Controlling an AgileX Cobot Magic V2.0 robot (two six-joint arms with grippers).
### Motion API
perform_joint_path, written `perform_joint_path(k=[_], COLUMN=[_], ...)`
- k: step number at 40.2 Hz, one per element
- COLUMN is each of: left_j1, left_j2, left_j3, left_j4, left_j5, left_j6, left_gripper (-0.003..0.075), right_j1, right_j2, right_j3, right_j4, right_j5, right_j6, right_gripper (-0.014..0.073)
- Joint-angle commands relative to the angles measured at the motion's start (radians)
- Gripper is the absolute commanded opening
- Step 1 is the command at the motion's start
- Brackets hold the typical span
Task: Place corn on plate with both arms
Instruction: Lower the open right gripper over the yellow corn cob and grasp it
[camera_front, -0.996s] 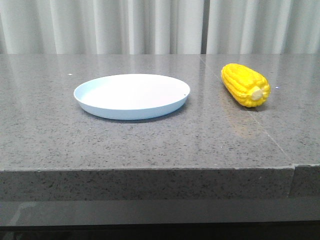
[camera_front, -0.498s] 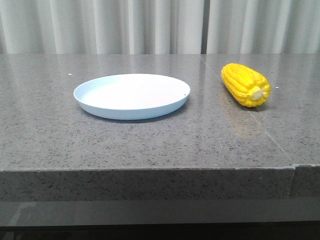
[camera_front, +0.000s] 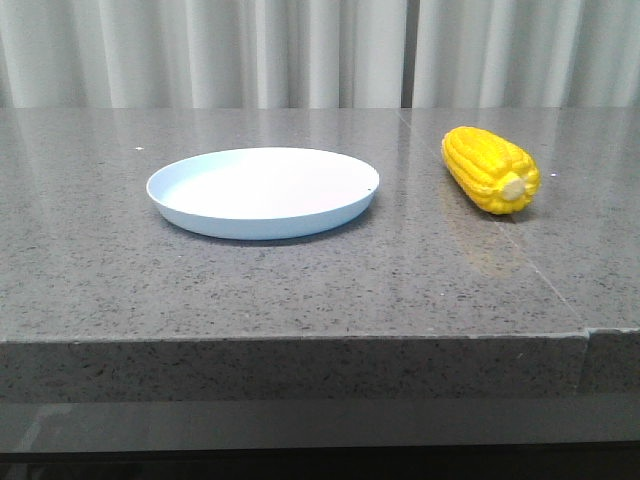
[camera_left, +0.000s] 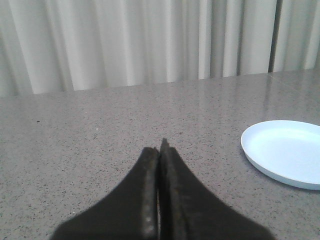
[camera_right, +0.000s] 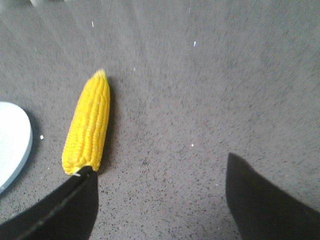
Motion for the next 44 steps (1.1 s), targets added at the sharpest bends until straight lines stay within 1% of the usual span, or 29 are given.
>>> perform_joint_path(k=[1,4,8,13,16,27,33,37,40,42,44], left_j1=[0.003,0.003,0.003,0.003,0.003,0.003,0.003,0.003,0.003,0.003,0.003], left_j2=[0.014,0.014,0.014,0.014,0.014,0.014,0.014,0.014,0.014,0.014,0.014], left_j3=[-0.024,-0.024,-0.024,-0.024,-0.024,-0.024,-0.024,-0.024,-0.024,-0.024,-0.024], left_j4=[-0.001,-0.001,-0.001,-0.001,-0.001,-0.001,-0.001,-0.001,-0.001,-0.001,-0.001], left_j5=[-0.078,-0.078,-0.078,-0.078,-0.078,-0.078,-0.078,-0.078,-0.078,-0.078,-0.078], left_j6=[0.002,0.002,0.002,0.002,0.002,0.002,0.002,0.002,0.002,0.002,0.002], left_gripper=[-0.002,-0.002,-0.002,-0.002,-0.002,-0.002,-0.002,-0.002,-0.002,-0.002,-0.002], right_j1=[0.02,0.065,0.149,0.224,0.252,0.263,0.263,0.263,0.263,0.263,0.263], right_j2=[0.119,0.192,0.301,0.446,0.52,0.769,0.877,0.929,0.947,0.95,0.95], right_j3=[-0.113,-0.167,-0.233,-0.312,-0.362,-0.511,-0.577,-0.606,-0.613,-0.613,-0.613], right_j4=[0.021,0.021,0.021,0.022,0.026,0.086,0.128,0.133,0.133,0.133,0.132], right_j5=[-0.004,0.004,0.005,0.015,0.023,0.059,0.104,0.13,0.156,0.161,0.162], right_j6=[-0.009,-0.009,-0.009,-0.009,-0.009,-0.009,-0.009,-0.009,-0.009,-0.009,-0.009], right_gripper=[0.0561,0.0574,0.0636,0.0631,0.0631,0.0631,0.0631,0.063,0.0608,0.0563,0.0496])
